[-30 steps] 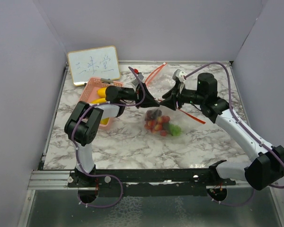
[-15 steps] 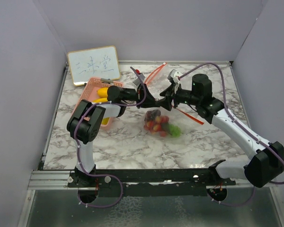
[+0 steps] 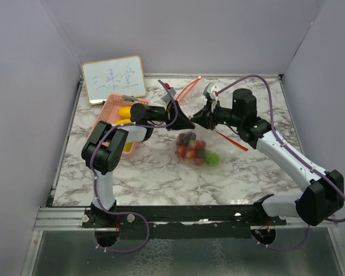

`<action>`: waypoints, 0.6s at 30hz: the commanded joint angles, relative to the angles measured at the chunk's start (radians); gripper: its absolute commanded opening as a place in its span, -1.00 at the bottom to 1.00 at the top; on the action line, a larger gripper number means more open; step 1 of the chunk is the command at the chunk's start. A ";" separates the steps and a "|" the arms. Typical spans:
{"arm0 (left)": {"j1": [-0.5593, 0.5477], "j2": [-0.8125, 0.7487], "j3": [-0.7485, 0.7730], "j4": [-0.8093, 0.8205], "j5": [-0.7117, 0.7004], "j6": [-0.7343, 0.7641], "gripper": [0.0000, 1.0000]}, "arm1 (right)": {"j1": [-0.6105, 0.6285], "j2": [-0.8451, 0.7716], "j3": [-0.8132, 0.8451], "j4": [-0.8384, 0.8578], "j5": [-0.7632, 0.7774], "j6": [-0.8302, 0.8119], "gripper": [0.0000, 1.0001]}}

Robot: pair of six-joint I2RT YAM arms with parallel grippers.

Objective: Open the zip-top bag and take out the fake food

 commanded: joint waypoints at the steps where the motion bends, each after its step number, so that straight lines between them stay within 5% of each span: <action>1: -0.006 0.010 0.025 0.232 -0.021 -0.008 -1.00 | 0.005 0.010 0.044 0.042 0.029 -0.009 -0.56; 5: -0.006 0.010 0.025 0.232 -0.021 -0.010 -1.00 | 0.005 0.016 0.048 0.045 0.034 -0.011 -0.25; 8: -0.006 0.009 0.025 0.232 -0.021 -0.010 -1.00 | 0.005 0.026 0.054 0.048 0.034 -0.015 -0.21; 18: -0.006 0.009 0.027 0.232 -0.016 -0.012 -1.00 | 0.005 0.034 0.058 0.037 0.021 -0.022 -0.95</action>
